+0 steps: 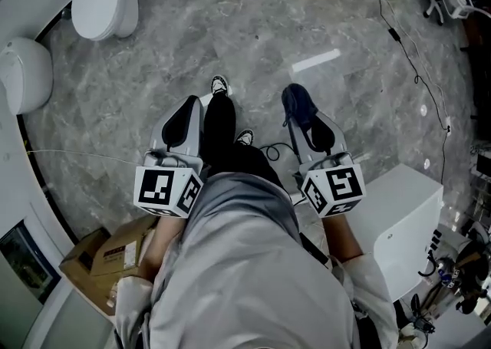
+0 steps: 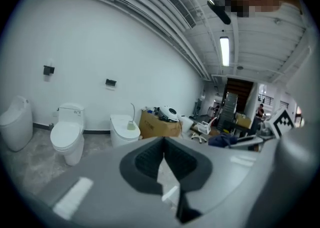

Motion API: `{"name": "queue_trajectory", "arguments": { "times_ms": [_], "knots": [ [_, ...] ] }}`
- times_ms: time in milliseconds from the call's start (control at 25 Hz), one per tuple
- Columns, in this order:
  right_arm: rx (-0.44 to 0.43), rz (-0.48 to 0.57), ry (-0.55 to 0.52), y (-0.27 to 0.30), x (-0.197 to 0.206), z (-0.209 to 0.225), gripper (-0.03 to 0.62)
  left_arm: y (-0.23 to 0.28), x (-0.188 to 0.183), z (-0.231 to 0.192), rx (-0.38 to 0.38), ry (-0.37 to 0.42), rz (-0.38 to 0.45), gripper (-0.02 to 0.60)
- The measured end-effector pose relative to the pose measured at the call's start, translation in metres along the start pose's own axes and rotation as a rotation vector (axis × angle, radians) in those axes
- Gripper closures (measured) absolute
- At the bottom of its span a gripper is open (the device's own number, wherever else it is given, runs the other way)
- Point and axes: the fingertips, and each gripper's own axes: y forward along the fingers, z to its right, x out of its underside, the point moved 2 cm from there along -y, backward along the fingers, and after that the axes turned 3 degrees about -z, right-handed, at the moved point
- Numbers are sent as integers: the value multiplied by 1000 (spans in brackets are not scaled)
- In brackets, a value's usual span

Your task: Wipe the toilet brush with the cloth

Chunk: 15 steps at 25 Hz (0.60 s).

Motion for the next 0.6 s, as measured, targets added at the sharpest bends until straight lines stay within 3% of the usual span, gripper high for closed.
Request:
{"name": "queue_trajectory", "arguments": {
  "times_ms": [280, 600],
  "knots": [
    [-3, -21, 2, 56, -43, 26, 496, 57, -38, -45, -9, -34, 13, 581],
    [29, -5, -40, 130, -119, 39, 496, 138, -92, -102, 21, 8, 17, 581]
  ]
}}
